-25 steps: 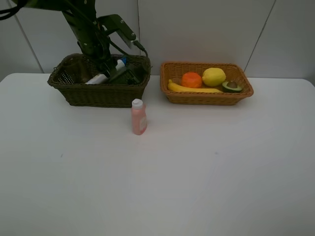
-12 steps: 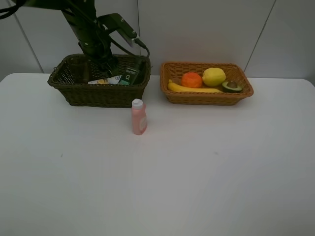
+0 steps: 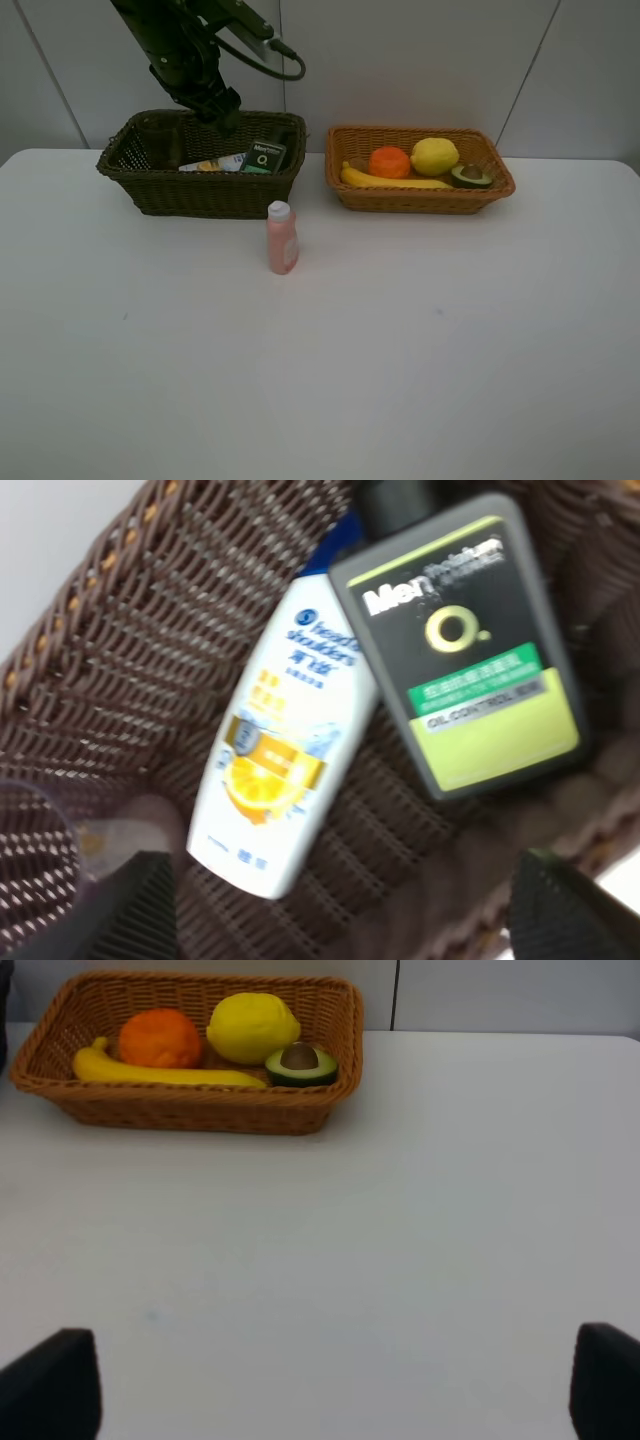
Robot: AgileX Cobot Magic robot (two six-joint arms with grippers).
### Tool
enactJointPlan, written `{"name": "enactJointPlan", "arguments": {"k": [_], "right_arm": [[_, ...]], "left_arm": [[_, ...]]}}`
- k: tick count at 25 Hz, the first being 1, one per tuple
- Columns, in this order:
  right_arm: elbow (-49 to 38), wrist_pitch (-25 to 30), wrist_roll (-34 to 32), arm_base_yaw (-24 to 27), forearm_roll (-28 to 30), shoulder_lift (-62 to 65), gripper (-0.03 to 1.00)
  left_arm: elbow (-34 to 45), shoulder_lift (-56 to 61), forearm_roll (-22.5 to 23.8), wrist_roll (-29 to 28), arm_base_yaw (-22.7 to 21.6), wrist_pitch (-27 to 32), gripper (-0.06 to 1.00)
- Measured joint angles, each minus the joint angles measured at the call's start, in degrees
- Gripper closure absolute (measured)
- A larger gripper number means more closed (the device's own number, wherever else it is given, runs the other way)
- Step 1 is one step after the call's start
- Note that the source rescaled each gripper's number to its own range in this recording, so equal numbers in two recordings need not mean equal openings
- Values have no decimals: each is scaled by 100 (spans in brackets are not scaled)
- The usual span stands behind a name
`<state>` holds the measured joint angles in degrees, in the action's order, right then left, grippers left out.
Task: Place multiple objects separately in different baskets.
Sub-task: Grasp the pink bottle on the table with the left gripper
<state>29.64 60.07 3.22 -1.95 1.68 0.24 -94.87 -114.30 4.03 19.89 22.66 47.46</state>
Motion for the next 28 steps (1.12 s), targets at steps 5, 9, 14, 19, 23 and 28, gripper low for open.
{"name": "enactJointPlan", "arguments": {"k": [5,9,14,19,23,28], "right_arm": [[0,0,0,0,0,0,-2],[0,0,0,0,0,0,-2],[0,0,0,0,0,0,-2],[0,0,0,0,0,0,-2],[0,0,0,0,-6,0,-2],[0,0,0,0,-6,0,-2]], "left_arm": [[0,256,-504,0,18,300,6],[0,359,-658,0,149,560,6],[0,398,-790,-7,455,777,6],[0,398,-1013,-274,763,989,6],[0,398,-1053,-455,1007,1019,6],[0,385,-1073,-918,1225,1182,6]]}}
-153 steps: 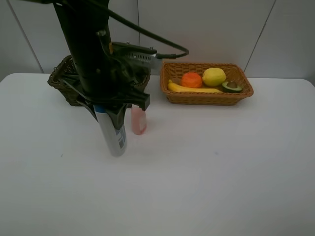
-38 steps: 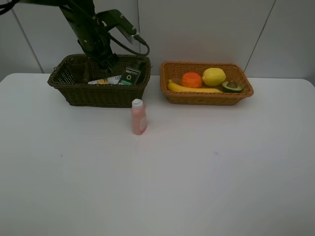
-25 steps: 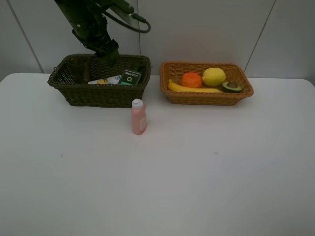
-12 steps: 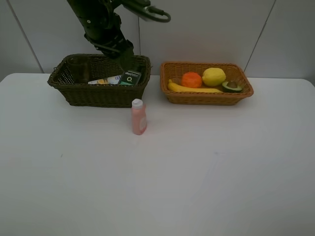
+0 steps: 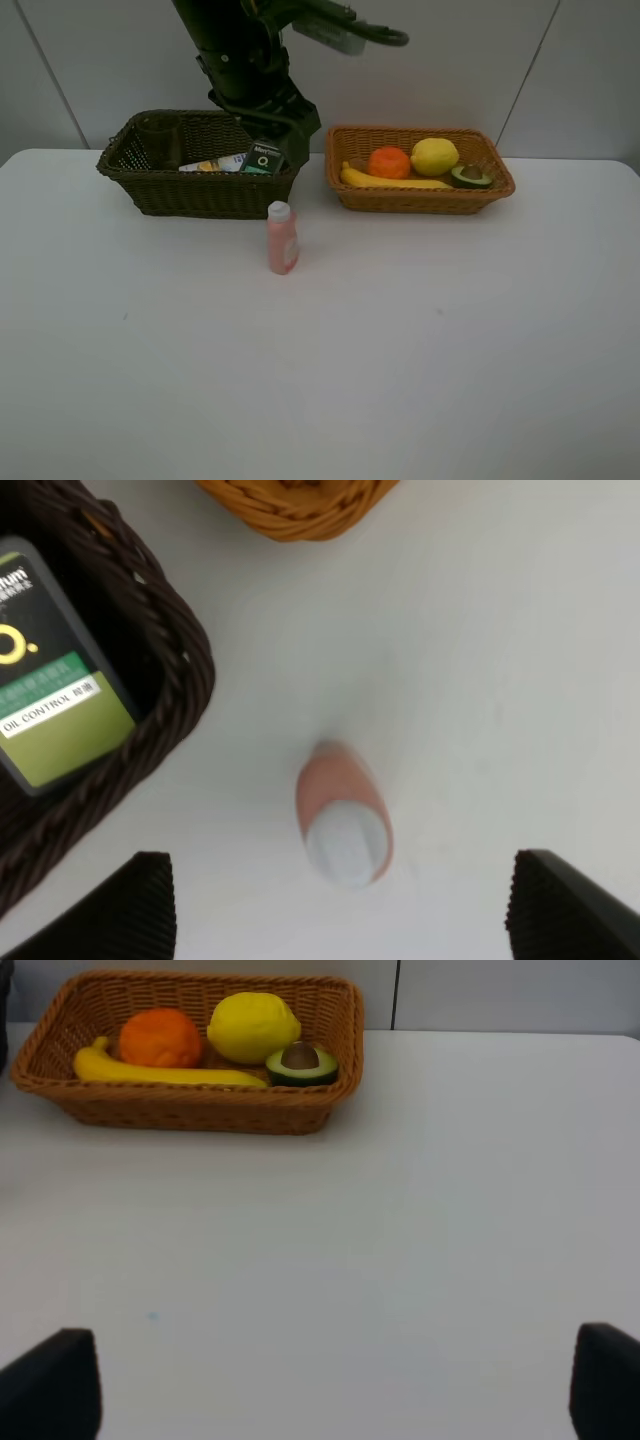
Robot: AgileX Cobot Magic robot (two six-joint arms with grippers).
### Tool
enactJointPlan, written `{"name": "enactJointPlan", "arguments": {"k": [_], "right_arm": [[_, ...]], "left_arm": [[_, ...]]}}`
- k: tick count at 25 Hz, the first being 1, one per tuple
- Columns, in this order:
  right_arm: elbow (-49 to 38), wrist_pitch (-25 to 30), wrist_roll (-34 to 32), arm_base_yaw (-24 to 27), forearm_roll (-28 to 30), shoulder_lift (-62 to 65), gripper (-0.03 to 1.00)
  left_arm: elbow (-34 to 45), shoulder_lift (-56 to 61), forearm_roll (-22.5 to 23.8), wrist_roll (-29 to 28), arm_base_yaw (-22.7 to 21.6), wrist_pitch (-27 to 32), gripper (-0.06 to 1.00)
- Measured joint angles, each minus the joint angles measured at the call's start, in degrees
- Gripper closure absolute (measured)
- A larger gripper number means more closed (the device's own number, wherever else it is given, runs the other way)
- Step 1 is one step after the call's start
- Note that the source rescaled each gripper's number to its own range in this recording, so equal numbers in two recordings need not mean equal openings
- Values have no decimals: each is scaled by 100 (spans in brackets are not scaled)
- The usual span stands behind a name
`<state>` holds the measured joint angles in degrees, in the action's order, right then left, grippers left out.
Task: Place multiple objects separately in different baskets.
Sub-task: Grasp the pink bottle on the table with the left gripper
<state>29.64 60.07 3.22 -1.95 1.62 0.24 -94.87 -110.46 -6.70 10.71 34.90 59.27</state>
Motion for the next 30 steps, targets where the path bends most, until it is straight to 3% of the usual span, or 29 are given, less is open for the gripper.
{"name": "enactJointPlan", "arguments": {"k": [7,30], "right_arm": [[0,0,0,0,0,0,-2],[0,0,0,0,5,0,-2]], "left_arm": [[0,-294,134,-751,72,136,6],[6,-1449,219,-834,72,67,6]]}}
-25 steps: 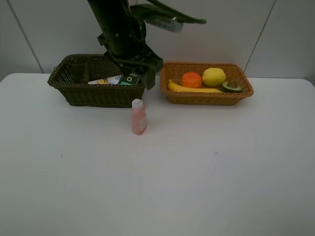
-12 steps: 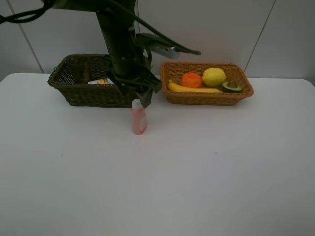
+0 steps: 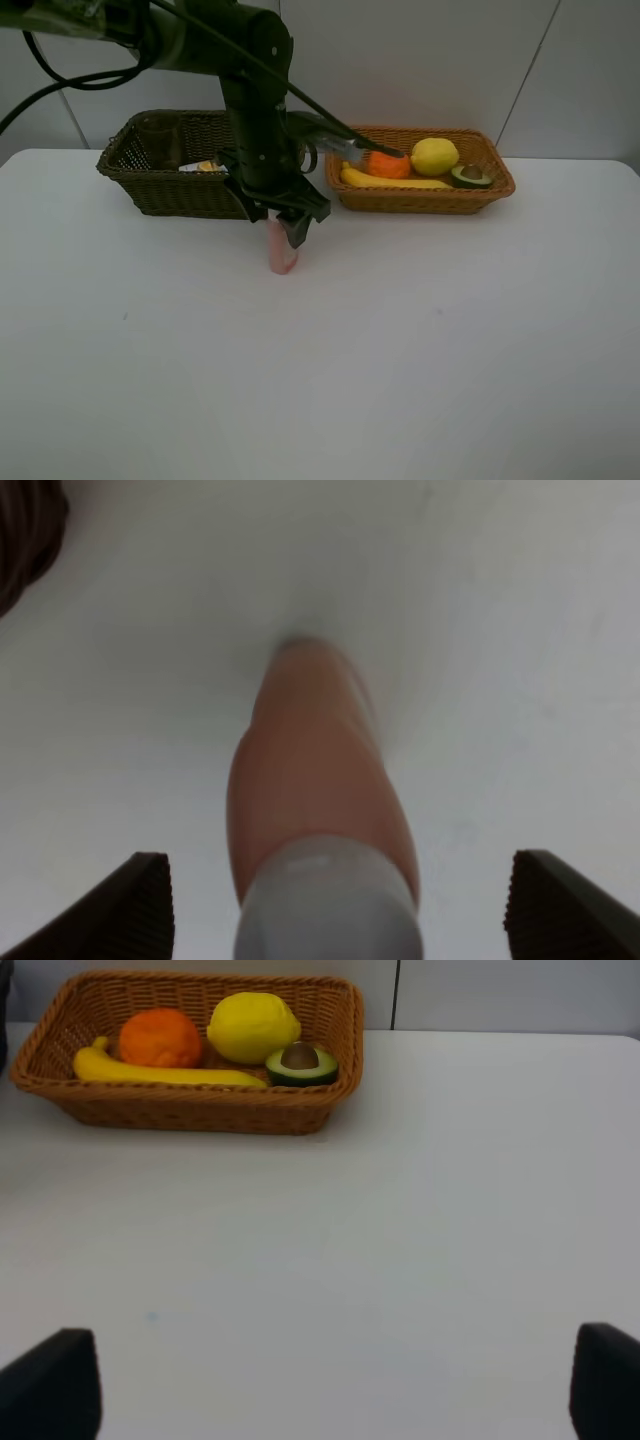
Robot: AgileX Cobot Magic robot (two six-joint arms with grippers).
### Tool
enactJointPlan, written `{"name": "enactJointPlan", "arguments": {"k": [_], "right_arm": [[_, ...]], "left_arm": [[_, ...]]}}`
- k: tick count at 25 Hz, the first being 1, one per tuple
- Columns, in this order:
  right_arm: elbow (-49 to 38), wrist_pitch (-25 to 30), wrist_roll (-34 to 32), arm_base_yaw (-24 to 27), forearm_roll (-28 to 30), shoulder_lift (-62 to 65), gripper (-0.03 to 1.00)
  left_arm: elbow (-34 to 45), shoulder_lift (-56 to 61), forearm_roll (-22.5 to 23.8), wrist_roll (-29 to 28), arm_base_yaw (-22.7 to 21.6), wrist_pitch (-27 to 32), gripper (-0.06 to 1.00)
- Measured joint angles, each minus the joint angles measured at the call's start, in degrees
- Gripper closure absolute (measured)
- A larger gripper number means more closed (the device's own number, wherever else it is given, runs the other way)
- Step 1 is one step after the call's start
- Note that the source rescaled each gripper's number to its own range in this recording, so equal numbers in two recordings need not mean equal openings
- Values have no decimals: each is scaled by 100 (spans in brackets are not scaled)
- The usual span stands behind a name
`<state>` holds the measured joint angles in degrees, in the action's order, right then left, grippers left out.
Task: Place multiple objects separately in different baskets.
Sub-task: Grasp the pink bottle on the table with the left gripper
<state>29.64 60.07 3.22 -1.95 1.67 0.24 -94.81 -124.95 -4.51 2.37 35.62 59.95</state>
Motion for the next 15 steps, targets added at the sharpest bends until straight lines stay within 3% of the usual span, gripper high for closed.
{"name": "enactJointPlan", "arguments": {"k": [15], "right_arm": [[0,0,0,0,-5,0,-2]], "left_arm": [[0,-312,0,-42,0,-369,6]]}}
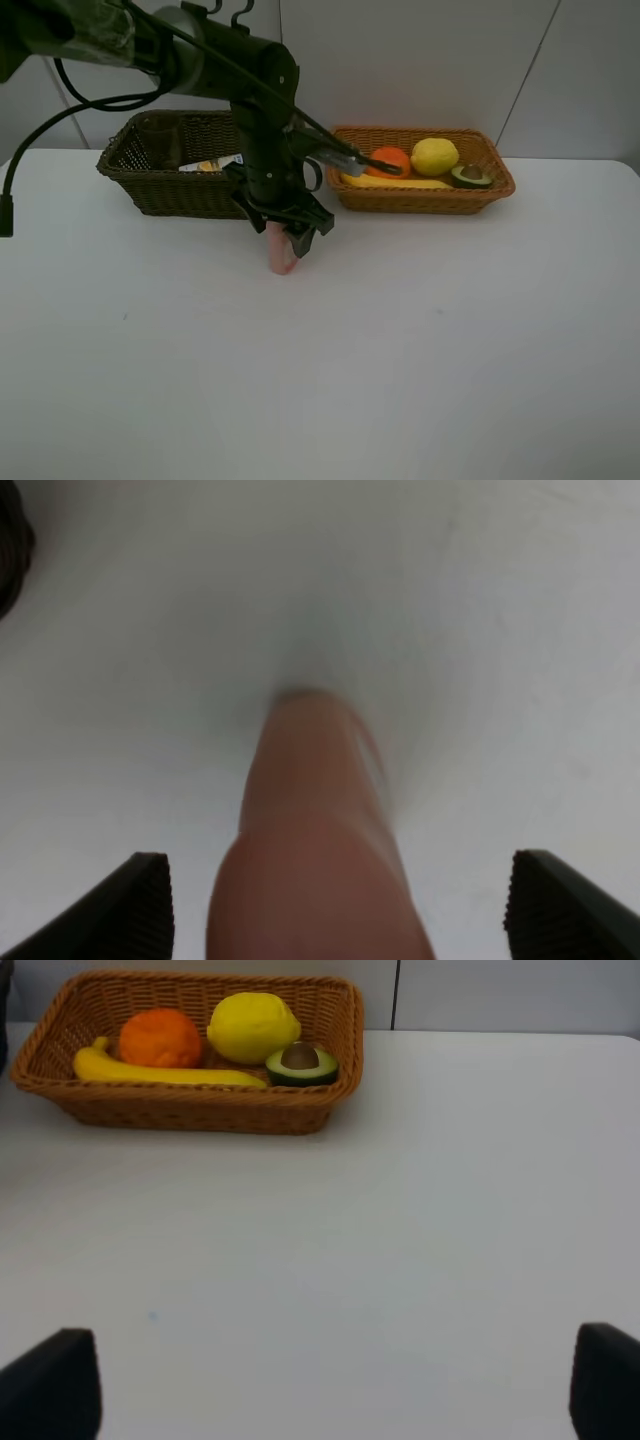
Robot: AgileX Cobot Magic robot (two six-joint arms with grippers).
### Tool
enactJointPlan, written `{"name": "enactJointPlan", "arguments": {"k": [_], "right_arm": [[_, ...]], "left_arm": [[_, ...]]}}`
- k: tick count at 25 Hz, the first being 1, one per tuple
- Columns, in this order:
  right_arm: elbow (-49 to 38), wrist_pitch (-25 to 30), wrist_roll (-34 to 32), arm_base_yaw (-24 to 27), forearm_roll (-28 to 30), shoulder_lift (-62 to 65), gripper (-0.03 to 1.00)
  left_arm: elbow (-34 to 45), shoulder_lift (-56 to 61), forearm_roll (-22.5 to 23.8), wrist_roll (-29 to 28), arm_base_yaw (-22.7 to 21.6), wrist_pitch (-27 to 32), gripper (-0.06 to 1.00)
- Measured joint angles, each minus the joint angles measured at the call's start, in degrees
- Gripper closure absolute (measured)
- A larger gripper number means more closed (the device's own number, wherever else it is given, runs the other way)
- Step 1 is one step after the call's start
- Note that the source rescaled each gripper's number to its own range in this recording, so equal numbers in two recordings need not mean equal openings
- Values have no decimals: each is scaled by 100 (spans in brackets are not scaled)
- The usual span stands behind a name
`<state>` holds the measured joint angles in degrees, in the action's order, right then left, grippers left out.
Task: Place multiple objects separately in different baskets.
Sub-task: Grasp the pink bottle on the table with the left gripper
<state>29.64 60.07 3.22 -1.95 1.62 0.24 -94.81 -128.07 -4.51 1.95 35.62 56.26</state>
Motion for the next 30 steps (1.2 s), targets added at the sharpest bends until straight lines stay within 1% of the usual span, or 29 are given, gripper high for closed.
{"name": "enactJointPlan", "arguments": {"k": [3,5,7,10,11,20,30], "right_arm": [[0,0,0,0,0,0,-2],[0,0,0,0,0,0,-2],[0,0,0,0,0,0,-2],[0,0,0,0,0,0,-2],[0,0,0,0,0,0,-2],[0,0,0,0,0,0,-2],[0,0,0,0,5,0,-2]], "left_arm": [[0,-7,0,0,0,-11,6],[0,-7,0,0,0,-31,10],[0,-7,0,-5,0,-44,21],[0,-7,0,-5,0,-63,51],[0,-7,0,-5,0,-70,52],[0,-7,-212,-5,0,-70,52],[0,-7,-218,-5,0,-70,52]]}}
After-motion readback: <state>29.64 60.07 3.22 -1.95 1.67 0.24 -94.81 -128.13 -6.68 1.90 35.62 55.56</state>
